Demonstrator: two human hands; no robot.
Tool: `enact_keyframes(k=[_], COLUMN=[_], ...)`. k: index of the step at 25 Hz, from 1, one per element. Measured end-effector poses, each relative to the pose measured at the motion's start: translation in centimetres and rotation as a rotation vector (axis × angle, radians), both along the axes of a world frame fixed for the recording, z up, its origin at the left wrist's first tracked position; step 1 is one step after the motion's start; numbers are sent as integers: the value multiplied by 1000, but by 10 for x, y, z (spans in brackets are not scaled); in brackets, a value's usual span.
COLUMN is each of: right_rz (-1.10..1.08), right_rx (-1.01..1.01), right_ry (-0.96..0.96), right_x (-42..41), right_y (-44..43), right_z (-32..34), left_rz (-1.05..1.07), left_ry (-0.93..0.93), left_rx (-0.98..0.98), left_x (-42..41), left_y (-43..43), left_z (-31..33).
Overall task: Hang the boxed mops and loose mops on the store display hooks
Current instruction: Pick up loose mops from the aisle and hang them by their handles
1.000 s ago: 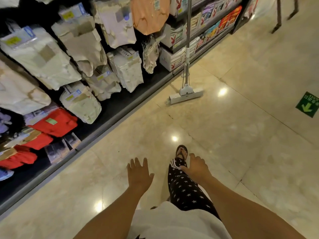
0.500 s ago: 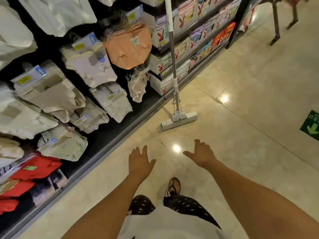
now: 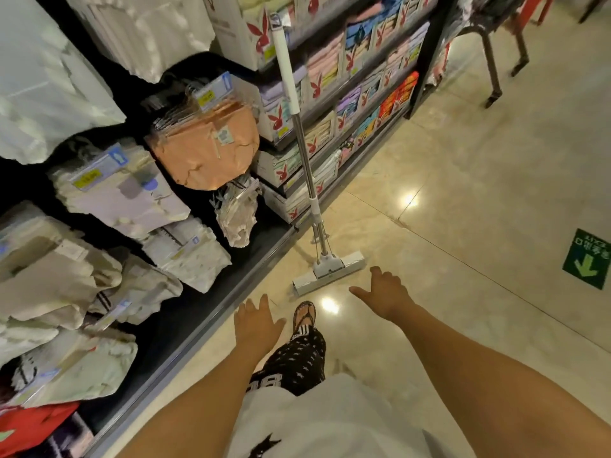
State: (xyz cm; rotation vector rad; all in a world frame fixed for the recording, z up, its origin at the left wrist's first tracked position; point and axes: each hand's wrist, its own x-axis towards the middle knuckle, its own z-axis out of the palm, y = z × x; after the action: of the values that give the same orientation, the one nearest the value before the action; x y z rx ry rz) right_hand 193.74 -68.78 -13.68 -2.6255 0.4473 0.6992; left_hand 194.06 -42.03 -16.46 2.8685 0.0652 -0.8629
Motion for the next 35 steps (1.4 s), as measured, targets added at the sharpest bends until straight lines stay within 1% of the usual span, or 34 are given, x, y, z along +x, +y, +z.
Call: enact_keyframes(k=[3, 5, 7, 9, 11, 14, 16, 19, 22, 26, 29, 33, 35], right_rz=[-87, -153, -198, -200, -200, -174, -154, -107, -37, 45, -12, -100, -145], right_rx=[62, 132, 210, 308, 415, 519, 566, 604, 676, 811, 861, 907, 894], right_ry=[-40, -49, -102, -206, -314, -405, -420, -394, -378, -406, -438, -547, -602], right_x=[73, 125, 189, 261, 334, 425, 472, 518, 540, 538, 519, 466, 430], right_y=[-9, -11, -12, -9, -3, 7, 11, 10, 6, 10, 16, 15, 11], right_z=[12, 24, 42, 64, 85, 108, 111, 105, 100, 96, 95, 102, 109], left_rz=[-30, -10, 45, 137, 223, 283, 321, 406, 414, 422, 439, 418, 376], left_ry=[-15, -42, -121, -200, -236, -242, -207, -187, -247, -228, -207, -268, -302], left_rx=[-15, -71, -237, -483, -676, -806, -909, -1035, -1140, -1183, -1224, -1306, -1305], left_x=[78, 134, 200, 271, 338, 416, 456, 496, 512, 512, 497, 451, 418], left_y=[-10, -15, -23, -32, -44, -69, -87, -106, -112, -114, -122, -136, -144], left_z=[6, 18, 34, 53, 68, 79, 73, 59, 51, 50, 52, 63, 69])
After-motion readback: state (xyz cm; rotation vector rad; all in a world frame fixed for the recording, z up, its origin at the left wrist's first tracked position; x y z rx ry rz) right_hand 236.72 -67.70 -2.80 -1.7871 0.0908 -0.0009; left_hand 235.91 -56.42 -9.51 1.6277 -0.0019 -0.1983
